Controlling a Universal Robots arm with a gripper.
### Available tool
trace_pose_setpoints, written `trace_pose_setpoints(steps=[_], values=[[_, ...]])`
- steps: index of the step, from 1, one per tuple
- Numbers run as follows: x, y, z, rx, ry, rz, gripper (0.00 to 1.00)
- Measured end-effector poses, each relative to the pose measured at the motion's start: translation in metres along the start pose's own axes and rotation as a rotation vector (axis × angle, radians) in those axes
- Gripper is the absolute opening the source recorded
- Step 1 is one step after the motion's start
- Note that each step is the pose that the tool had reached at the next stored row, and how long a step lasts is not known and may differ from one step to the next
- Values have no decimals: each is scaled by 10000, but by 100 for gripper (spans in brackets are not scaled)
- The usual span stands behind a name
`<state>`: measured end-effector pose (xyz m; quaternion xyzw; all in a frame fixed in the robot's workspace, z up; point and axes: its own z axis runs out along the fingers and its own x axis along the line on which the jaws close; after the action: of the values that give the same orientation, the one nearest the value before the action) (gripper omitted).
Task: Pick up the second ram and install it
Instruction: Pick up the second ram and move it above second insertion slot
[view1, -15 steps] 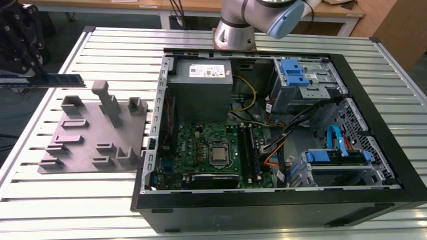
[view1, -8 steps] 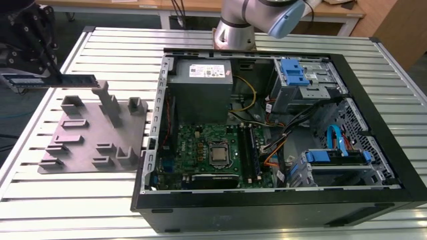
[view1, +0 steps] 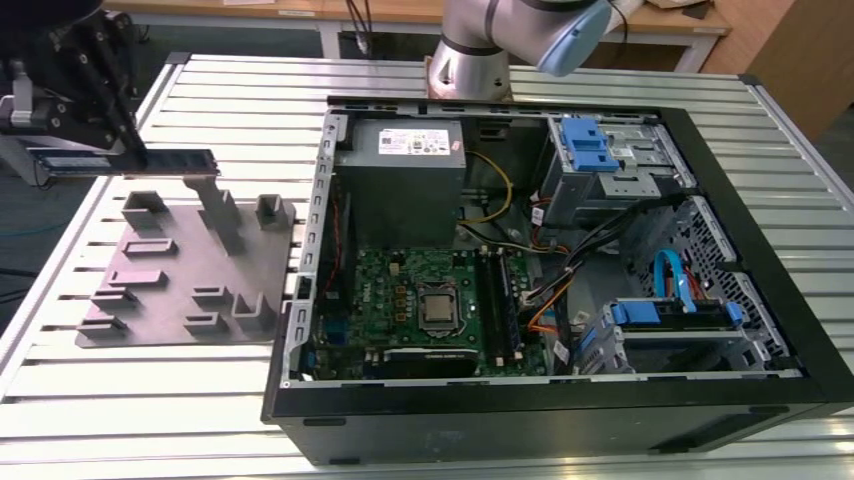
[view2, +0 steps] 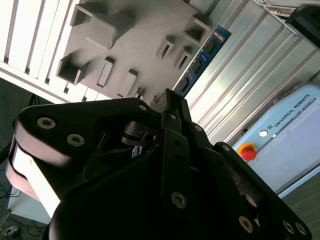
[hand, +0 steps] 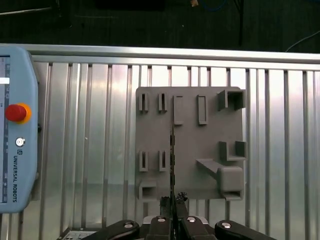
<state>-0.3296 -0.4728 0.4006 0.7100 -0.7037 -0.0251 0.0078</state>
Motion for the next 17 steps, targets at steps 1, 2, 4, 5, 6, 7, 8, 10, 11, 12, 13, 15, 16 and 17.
trace_pose_setpoints(steps=[1, 2, 4, 5, 6, 7, 8, 10, 11, 12, 13, 15, 16, 17], values=[[0, -22, -1, -1, 0, 0, 11], [0, -44, -2, -4, 0, 0, 11], [1, -99, -5, -10, 0, 1, 11], [1, -127, -6, -13, 0, 1, 11], [1, -153, -7, -14, 0, 0, 11], [1, -179, -9, -18, 0, 1, 11], [2, -205, -9, -20, 0, 0, 11], [2, -262, -12, -25, 0, 1, 11], [2, -289, -14, -29, 0, 1, 11], [3, -318, -15, -32, 0, 1, 11], [3, -347, -16, -34, -1, 1, 11], [3, -406, -19, -42, -1, 1, 11], [4, -434, -20, -46, -1, 0, 11], [4, -464, -21, -49, -1, 1, 11]])
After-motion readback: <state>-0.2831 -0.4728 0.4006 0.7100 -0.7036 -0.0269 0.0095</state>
